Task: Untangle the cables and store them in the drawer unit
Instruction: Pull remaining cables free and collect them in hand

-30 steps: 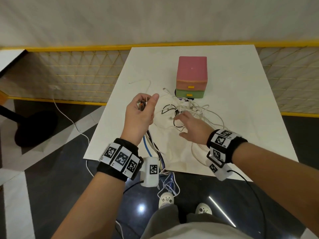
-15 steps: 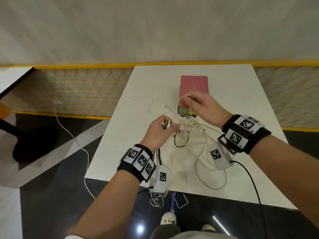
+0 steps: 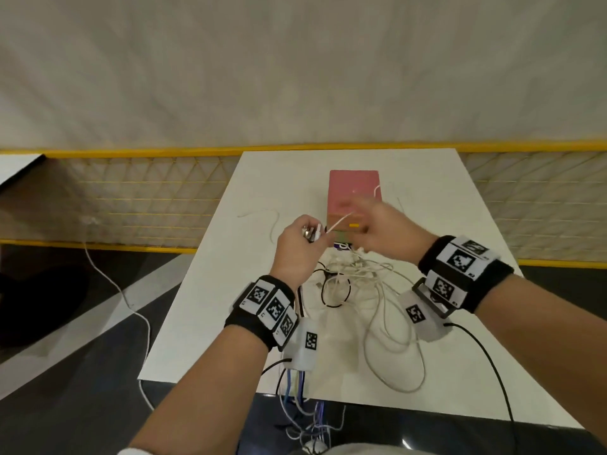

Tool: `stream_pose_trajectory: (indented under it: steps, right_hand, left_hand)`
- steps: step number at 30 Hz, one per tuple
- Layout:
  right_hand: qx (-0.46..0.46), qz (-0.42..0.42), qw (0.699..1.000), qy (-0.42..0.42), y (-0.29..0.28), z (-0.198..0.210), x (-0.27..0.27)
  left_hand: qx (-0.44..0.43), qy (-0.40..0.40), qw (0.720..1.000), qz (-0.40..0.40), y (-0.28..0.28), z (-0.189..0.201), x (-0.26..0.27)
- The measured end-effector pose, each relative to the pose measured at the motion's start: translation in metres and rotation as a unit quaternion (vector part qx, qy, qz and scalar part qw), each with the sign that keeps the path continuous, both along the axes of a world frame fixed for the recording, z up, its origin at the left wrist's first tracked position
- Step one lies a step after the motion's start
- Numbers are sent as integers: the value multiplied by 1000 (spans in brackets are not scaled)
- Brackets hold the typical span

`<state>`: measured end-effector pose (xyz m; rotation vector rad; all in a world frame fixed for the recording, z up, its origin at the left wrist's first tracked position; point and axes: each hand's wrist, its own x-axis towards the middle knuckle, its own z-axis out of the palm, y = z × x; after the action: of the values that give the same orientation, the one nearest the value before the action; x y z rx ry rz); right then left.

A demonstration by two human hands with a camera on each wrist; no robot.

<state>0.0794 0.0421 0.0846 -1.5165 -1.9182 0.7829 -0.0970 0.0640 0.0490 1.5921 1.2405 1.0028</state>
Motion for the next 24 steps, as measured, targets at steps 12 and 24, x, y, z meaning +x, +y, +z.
stream_pose_trajectory:
  steps: [12, 24]
  right_hand:
    - [114, -108, 987, 47, 6, 29, 24]
    - [94, 47, 975, -194, -5, 14, 5]
  left_hand:
    - [-19, 24, 999, 24, 20, -1, -18]
    - [65, 5, 998, -25, 9, 12, 19]
